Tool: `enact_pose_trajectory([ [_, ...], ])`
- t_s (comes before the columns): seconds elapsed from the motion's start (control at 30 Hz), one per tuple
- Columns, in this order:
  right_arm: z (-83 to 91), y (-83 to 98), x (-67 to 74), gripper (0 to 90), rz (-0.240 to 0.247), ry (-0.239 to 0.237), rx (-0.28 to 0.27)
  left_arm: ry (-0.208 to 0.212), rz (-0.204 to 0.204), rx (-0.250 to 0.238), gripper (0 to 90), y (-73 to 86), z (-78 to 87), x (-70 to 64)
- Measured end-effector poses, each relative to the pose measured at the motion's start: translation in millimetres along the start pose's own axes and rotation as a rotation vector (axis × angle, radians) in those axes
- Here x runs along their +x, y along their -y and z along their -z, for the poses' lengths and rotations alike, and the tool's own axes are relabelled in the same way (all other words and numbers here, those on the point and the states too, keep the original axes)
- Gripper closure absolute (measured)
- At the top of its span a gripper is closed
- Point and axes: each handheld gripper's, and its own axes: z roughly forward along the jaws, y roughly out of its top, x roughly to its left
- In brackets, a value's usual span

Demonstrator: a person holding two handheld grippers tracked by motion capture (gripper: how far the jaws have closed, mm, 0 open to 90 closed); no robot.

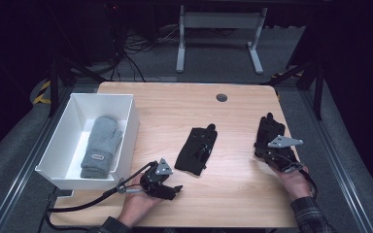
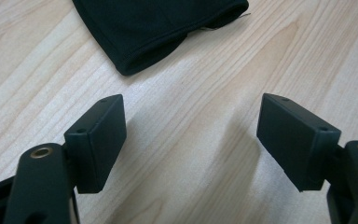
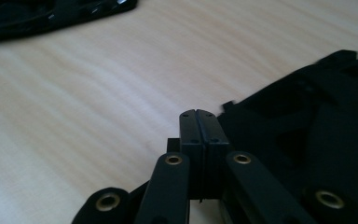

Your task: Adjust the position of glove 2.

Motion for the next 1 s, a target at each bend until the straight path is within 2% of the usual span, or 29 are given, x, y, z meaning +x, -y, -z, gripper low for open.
enact_pose_trajectory([
  [0.07,-1.0,-0.4,-12.4,90.0,-0.040,0.013,-0.011,-0.010,-0.035,-0.005,21.9,2.1,-1.7,-1.0],
  [0.1,-2.2,-0.1,-16.6,90.0,-0.048,0.025,-0.007,-0.010,-0.035,-0.005,19.8,2.1,-1.7,-1.0],
  [0.3,-9.2,3.4,-31.6,90.0,-0.064,0.068,0.019,0.001,-0.051,-0.031,15.7,6.7,-2.7,-0.5],
  [0.37,-11.7,3.8,-33.6,90.0,-0.065,0.070,0.033,0.000,-0.052,-0.032,14.8,6.9,-2.8,-0.6],
  [0.43,-18.2,6.0,-35.3,90.0,-0.063,0.066,0.074,0.004,-0.059,-0.040,13.2,7.4,-4.5,-0.9],
  [0.63,-16.1,8.0,-30.1,90.0,-0.037,0.039,0.079,0.006,-0.060,-0.040,11.4,7.2,-5.0,-0.9],
  [1.0,-5.6,9.2,6.8,90.0,0.055,-0.091,0.099,0.006,-0.060,-0.039,11.5,7.3,-4.8,-1.0],
])
